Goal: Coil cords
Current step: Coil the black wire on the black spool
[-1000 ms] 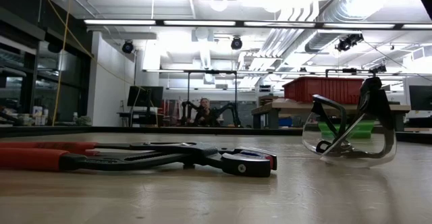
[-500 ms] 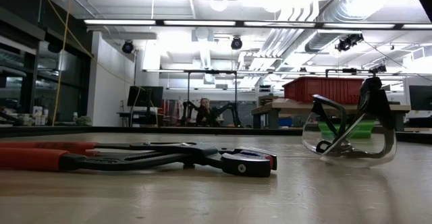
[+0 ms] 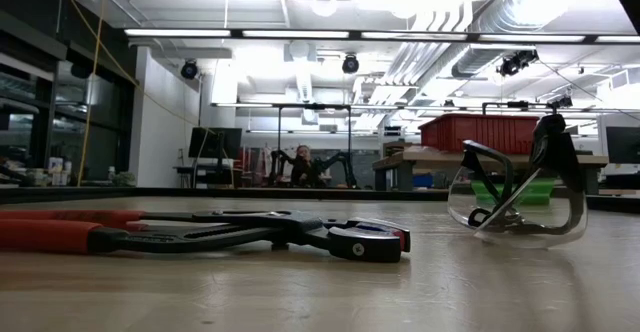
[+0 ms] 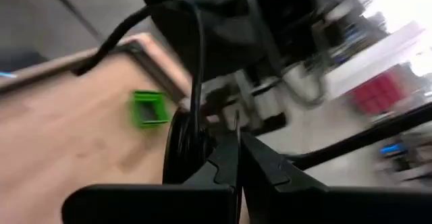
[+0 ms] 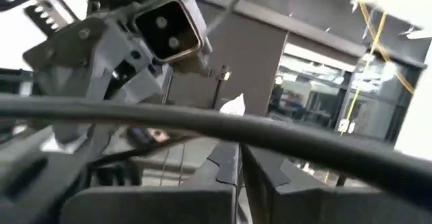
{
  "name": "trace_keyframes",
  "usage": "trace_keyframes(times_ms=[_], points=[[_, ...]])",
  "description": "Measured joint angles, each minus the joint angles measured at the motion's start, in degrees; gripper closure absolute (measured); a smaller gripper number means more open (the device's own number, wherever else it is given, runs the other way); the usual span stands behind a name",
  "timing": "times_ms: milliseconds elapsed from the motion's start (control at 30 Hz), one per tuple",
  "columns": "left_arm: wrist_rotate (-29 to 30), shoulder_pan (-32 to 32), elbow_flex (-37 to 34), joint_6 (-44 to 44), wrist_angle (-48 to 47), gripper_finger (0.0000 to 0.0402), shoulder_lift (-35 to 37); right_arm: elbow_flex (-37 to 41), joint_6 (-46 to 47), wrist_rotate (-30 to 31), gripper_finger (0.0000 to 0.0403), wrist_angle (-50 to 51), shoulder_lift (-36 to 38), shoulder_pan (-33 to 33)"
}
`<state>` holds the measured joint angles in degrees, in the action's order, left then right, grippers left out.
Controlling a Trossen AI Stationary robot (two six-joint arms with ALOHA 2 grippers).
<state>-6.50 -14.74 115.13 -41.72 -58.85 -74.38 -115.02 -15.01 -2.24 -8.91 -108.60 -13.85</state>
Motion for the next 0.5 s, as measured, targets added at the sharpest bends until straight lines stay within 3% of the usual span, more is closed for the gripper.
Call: trace_keyframes(times_ms=[133, 500], points=[[6.02, 0.02, 0.03, 9.16, -4.83, 0.0401, -0.12, 0.00, 1.93, -1.84, 0.0403, 3.44, -0.02, -0.80], [26.26, 2.25, 0.04, 35.14, 0.31, 0.0401, -0.01, -0.09, 6.15, -2.34, 0.0402, 8.70, 0.07, -2.10]])
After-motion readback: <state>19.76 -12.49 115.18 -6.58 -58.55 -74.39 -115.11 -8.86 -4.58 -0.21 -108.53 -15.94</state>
